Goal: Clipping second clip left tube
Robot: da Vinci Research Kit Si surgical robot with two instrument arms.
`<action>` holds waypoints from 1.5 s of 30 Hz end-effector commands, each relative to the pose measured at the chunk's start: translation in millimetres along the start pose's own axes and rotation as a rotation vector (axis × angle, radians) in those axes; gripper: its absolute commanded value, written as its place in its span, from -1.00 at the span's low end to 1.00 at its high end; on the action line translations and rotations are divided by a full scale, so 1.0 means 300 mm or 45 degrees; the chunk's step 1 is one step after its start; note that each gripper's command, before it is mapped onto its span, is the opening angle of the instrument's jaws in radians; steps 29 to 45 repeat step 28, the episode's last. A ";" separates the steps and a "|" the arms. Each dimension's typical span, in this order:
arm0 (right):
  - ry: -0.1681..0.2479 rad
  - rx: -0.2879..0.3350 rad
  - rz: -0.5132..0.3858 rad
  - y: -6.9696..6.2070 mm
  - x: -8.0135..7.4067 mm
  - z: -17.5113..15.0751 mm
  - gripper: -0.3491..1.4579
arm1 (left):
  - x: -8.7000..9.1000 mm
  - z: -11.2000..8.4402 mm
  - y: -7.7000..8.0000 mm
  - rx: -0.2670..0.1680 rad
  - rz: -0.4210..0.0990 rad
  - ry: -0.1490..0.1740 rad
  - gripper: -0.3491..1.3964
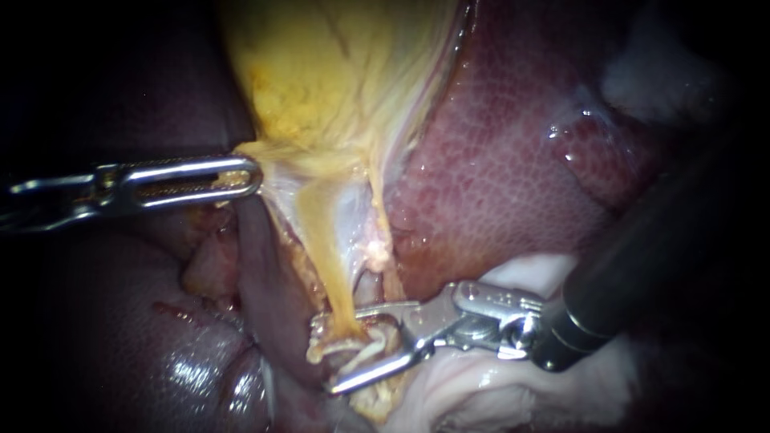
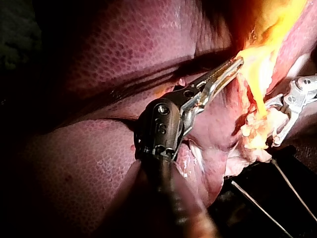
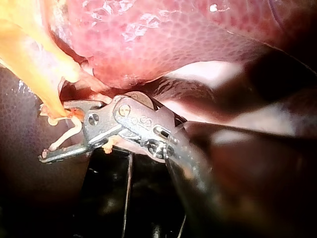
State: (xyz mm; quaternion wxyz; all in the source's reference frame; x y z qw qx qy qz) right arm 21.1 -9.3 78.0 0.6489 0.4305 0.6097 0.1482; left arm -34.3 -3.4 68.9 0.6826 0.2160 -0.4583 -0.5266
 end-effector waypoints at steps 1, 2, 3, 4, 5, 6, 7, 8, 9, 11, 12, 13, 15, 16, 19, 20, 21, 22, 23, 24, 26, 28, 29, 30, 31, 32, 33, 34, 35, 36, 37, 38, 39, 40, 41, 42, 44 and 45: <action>0.000 -0.005 0.000 0.0011 -0.0005 0.001 0.04 | 0.0002 0.0002 -0.0005 -0.004 0.000 -0.002 -1.00; 0.001 -0.007 0.000 0.0018 -0.0007 0.001 0.03 | 0.0003 0.0005 -0.0010 -0.005 0.000 -0.003 -1.00; 0.001 -0.009 -0.001 0.0025 -0.0009 0.002 0.03 | 0.0003 0.0006 -0.0013 -0.006 -0.001 -0.003 -1.00; 0.003 -0.018 -0.002 0.0034 -0.0012 0.003 0.03 | 0.0003 0.0007 -0.0015 -0.006 -0.001 -0.003 -1.00; 0.004 -0.023 -0.002 0.0041 -0.0015 0.003 0.02 | 0.0004 0.0008 -0.0018 -0.007 -0.001 -0.004 -1.00; 0.004 -0.024 -0.003 0.0047 -0.0017 0.003 0.02 | 0.0004 0.0008 -0.0019 -0.008 -0.001 -0.004 -1.00; 0.003 -0.024 -0.003 0.0055 -0.0022 0.003 -0.02 | 0.0005 0.0008 -0.0020 -0.008 -0.001 -0.004 -1.00; 0.002 -0.022 -0.004 0.0057 -0.0025 0.003 -0.10 | 0.0005 0.0008 -0.0021 -0.008 -0.001 -0.004 -1.00; 0.003 -0.006 0.010 0.0055 -0.0031 0.001 -0.32 | 0.0005 0.0008 -0.0021 -0.008 -0.001 -0.004 -1.00; -0.060 0.032 0.043 0.0046 -0.0034 -0.002 -0.86 | 0.0005 0.0006 -0.0022 -0.008 -0.001 -0.004 -1.00; -0.073 0.025 0.045 0.0047 -0.0030 -0.002 -1.00 | 0.0005 0.0006 -0.0023 -0.008 -0.001 -0.004 -1.00; -0.074 0.028 0.044 0.0048 -0.0028 -0.003 -1.00 | 0.0005 0.0005 -0.0023 -0.008 -0.001 -0.004 -1.00; -0.075 0.033 0.043 0.0048 -0.0027 -0.003 -1.00 | 0.0005 0.0007 -0.0024 -0.008 -0.001 -0.004 -1.00; -0.076 0.034 0.043 0.0047 -0.0028 -0.003 -1.00 | 0.0005 0.0007 -0.0024 -0.008 -0.001 -0.004 -1.00; -0.077 0.036 0.042 0.0046 -0.0032 -0.003 -1.00 | 0.0005 0.0005 -0.0026 -0.009 -0.001 -0.005 -1.00; -0.077 0.037 0.042 0.0046 -0.0032 -0.003 -1.00 | 0.0006 0.0005 -0.0027 -0.009 -0.001 -0.005 -1.00; -0.077 0.037 0.042 0.0047 -0.0032 -0.003 -1.00 | 0.0006 0.0005 -0.0028 -0.009 -0.001 -0.005 -1.00; -0.077 0.037 0.042 0.0047 -0.0032 -0.003 -1.00 | 0.0006 0.0005 -0.0028 -0.012 -0.001 -0.006 -1.00; -0.077 0.037 0.042 0.0048 -0.0033 -0.003 -1.00 | 0.0006 0.0005 -0.0028 -0.013 -0.001 -0.006 -1.00; -0.077 0.037 0.042 0.0049 -0.0033 -0.003 -1.00 | 0.0006 0.0005 -0.0028 -0.012 -0.001 -0.006 -1.00; -0.077 0.037 0.042 0.0051 -0.0034 -0.003 -1.00 | 0.0006 0.0005 -0.0029 -0.012 -0.001 -0.006 -1.00; -0.076 0.033 0.042 0.0054 -0.0034 -0.004 -1.00 | 0.0006 0.0004 -0.0029 -0.012 -0.001 -0.006 -1.00; -0.076 0.033 0.042 0.0054 -0.0034 -0.004 -1.00 | 0.0006 0.0004 -0.0029 -0.012 -0.001 -0.006 -1.00; -0.076 0.033 0.042 0.0054 -0.0034 -0.004 -1.00 | 0.0006 0.0004 -0.0029 -0.012 -0.001 -0.006 -1.00; -0.076 0.033 0.042 0.0054 -0.0034 -0.004 -1.00 | 0.0006 0.0004 -0.0029 -0.012 -0.001 -0.006 -1.00; -0.076 0.033 0.042 0.0054 -0.0034 -0.004 -1.00 | 0.0006 0.0004 -0.0029 -0.012 -0.001 -0.006 -1.00; -0.076 0.033 0.042 0.0054 -0.0034 -0.004 -1.00 | 0.0006 0.0004 -0.0029 -0.012 -0.001 -0.006 -1.00; -0.076 0.033 0.042 0.0054 -0.0034 -0.004 -1.00 | 0.0006 0.0004 -0.0029 -0.012 -0.001 -0.006 -1.00; -0.076 0.033 0.042 0.0054 -0.0034 -0.004 -1.00 | 0.0006 0.0004 -0.0029 -0.012 -0.001 -0.006 -1.00; -0.076 0.033 0.042 0.0054 -0.0034 -0.004 -1.00 | 0.0006 0.0004 -0.0029 -0.012 -0.001 -0.006 -1.00; -0.076 0.033 0.042 0.0054 -0.0034 -0.004 -1.00 | 0.0006 0.0004 -0.0029 -0.012 -0.001 -0.006 -1.00; -0.076 0.033 0.042 0.0054 -0.0034 -0.004 -1.00 | 0.0006 0.0004 -0.0029 -0.012 -0.001 -0.006 -1.00; -0.076 0.033 0.042 0.0054 -0.0034 -0.004 -1.00 | 0.0006 0.0004 -0.0029 -0.012 -0.001 -0.006 -1.00; -0.076 0.033 0.042 0.0054 -0.0034 -0.004 -1.00 | 0.0006 0.0004 -0.0029 -0.012 -0.001 -0.006 -1.00; -0.076 0.033 0.042 0.0054 -0.0034 -0.004 -1.00 | 0.0006 0.0004 -0.0029 -0.012 -0.001 -0.006 -1.00; -0.076 0.033 0.042 0.0054 -0.0034 -0.004 -1.00 | 0.0006 0.0004 -0.0029 -0.012 -0.001 -0.006 -1.00; -0.076 0.033 0.042 0.0054 -0.0034 -0.004 -1.00 | 0.0006 0.0004 -0.0029 -0.012 -0.001 -0.006 -1.00; -0.076 0.033 0.042 0.0054 -0.0034 -0.004 -1.00 | 0.0006 0.0004 -0.0029 -0.012 -0.001 -0.006 -1.00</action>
